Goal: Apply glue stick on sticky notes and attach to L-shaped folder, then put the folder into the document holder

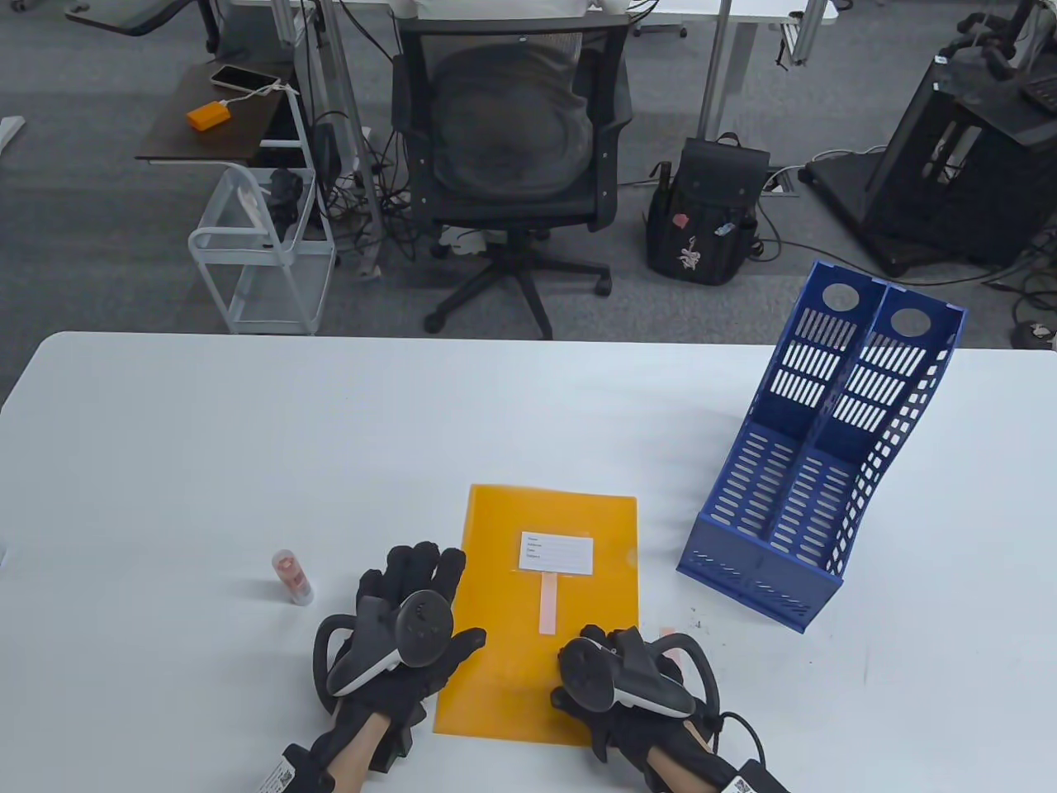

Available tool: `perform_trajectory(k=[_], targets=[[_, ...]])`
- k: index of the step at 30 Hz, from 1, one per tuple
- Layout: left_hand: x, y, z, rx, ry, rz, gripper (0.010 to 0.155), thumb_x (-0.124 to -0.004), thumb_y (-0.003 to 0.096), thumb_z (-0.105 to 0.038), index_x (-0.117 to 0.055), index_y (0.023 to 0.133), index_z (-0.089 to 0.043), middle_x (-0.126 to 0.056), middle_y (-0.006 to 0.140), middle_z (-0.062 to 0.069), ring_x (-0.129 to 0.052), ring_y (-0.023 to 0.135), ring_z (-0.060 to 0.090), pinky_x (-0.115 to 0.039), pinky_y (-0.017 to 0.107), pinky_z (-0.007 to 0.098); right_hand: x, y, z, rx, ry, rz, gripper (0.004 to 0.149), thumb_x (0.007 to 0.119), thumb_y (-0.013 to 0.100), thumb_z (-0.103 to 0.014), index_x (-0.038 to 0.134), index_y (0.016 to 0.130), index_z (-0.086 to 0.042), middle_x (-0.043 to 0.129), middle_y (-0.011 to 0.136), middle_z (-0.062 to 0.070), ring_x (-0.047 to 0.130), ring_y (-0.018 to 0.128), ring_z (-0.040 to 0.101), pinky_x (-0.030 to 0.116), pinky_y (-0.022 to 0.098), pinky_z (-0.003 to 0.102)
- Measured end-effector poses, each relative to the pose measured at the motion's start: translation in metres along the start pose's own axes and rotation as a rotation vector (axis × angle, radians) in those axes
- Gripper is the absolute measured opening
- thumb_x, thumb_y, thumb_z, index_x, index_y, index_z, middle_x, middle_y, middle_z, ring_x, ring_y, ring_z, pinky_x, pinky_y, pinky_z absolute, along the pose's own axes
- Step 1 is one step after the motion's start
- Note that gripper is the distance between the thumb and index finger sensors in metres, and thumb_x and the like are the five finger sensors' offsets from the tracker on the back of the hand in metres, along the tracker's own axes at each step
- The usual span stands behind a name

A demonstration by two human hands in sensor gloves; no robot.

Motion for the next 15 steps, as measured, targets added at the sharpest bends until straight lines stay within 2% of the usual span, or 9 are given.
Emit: perform_trajectory(k=[3,7,9,12,15], targets=[[0.0,0.0,-0.001,-0.002,-0.001,0.0,0.092,-0.066,0.0463,-0.066,-0.004,0.106,-0.034,-0.01,0.119,0.006,-0.01,0.111,0.034,-0.02,0.076,0.066,-0.007,0.005,0.001,0.016,0.029,0.01,0.064,0.07,0.049,-0.058,0.079,0.097,-0.017,0.075,0.103,0.018,0.079,0.086,0.044,0.074,0.054,0.061],[0.009,-0.005,-0.003,-0.022,-0.012,-0.053,0.09,-0.066,0.0466,-0.065,-0.007,0.107,-0.034,-0.011,0.119,0.005,-0.01,0.11,0.033,-0.02,0.077,0.066,-0.025,0.01,0.003,0.032,0.108,0.222,0.07,0.072,0.047,-0.059,0.077,0.098,-0.012,0.092,0.088,0.018,0.095,0.069,0.039,0.081,0.045,0.055],[0.018,-0.009,-0.003,-0.025,-0.015,-0.113,0.089,-0.067,0.0467,-0.064,-0.01,0.108,-0.033,-0.01,0.119,0.005,-0.009,0.11,0.033,-0.02,0.077,0.065,-0.031,0.01,0.003,0.036,0.133,0.255,0.07,0.073,0.047,-0.059,0.076,0.098,-0.011,0.094,0.083,0.018,0.098,0.061,0.039,0.083,0.041,0.053],[0.033,-0.016,0.002,0.006,-0.015,-0.209,0.088,-0.068,0.0463,-0.063,-0.015,0.109,-0.033,-0.012,0.119,0.006,-0.01,0.109,0.034,-0.021,0.076,0.062,-0.035,0.003,0.001,0.027,0.113,0.279,0.07,0.073,0.047,-0.058,0.075,0.099,-0.01,0.094,0.084,0.018,0.099,0.06,0.038,0.083,0.04,0.052],[0.051,-0.026,0.017,0.082,-0.026,-0.353,0.084,-0.069,0.0465,-0.062,-0.023,0.11,-0.031,-0.016,0.12,0.004,-0.011,0.109,0.031,-0.019,0.076,0.06,-0.036,-0.004,0.002,0.009,0.098,0.341,0.07,0.073,0.047,-0.058,0.075,0.098,-0.01,0.095,0.082,0.018,0.099,0.058,0.038,0.083,0.04,0.052]])
Point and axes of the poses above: the tracker on the back of each hand, its own z axis roughly to the little-finger side, its own y axis roughly from the wrist to the fingertips, x = y × z, the point moved 3 cm from there along y, roughly from the wrist to the fingertips
